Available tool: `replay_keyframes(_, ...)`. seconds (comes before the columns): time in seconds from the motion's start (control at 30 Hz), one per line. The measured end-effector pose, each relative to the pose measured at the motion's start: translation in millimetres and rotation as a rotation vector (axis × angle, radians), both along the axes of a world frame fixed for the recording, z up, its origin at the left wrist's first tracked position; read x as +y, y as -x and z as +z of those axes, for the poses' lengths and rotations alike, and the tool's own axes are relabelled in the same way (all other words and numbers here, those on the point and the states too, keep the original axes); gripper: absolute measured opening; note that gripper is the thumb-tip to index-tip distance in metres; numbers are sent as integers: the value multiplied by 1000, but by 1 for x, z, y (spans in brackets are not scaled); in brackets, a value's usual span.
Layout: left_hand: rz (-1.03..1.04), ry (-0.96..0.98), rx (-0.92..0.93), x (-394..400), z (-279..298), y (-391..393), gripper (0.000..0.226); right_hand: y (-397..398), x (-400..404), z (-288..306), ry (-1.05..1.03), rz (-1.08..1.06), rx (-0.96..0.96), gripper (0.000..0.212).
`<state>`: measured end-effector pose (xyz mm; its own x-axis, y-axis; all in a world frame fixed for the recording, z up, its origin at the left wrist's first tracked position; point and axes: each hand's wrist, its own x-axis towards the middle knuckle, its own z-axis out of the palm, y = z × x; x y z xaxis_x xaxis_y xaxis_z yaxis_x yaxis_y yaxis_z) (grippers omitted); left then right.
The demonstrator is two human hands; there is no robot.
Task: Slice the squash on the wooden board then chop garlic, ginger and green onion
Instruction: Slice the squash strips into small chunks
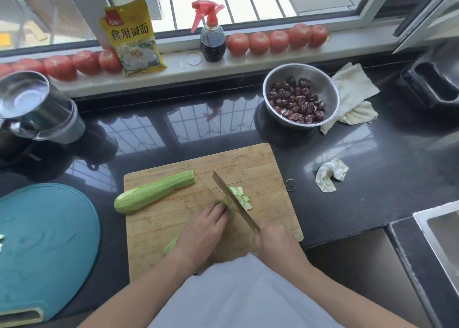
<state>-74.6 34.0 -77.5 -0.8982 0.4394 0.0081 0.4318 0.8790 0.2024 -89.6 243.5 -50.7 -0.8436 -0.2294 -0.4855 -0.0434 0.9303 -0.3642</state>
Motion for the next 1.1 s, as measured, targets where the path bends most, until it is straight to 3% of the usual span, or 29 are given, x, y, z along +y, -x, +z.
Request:
replay_keyframes(0.2, 15, 17, -88, -1, 0, -1, 58, -17, 16, 11, -77, 103, -9, 22)
replay_keyframes(0.5, -23, 25, -75, 2, 7, 2, 56, -16, 11, -1, -178, 105, -11, 29)
replay_keyframes(0.83, 24, 14, -102, -1, 7, -5, 41, 6, -6, -9, 48, -82, 35, 31)
replay_keyframes(1.1, 64, 55, -185, -2, 16, -11, 50, -12, 14, 7, -25, 15, 27, 26)
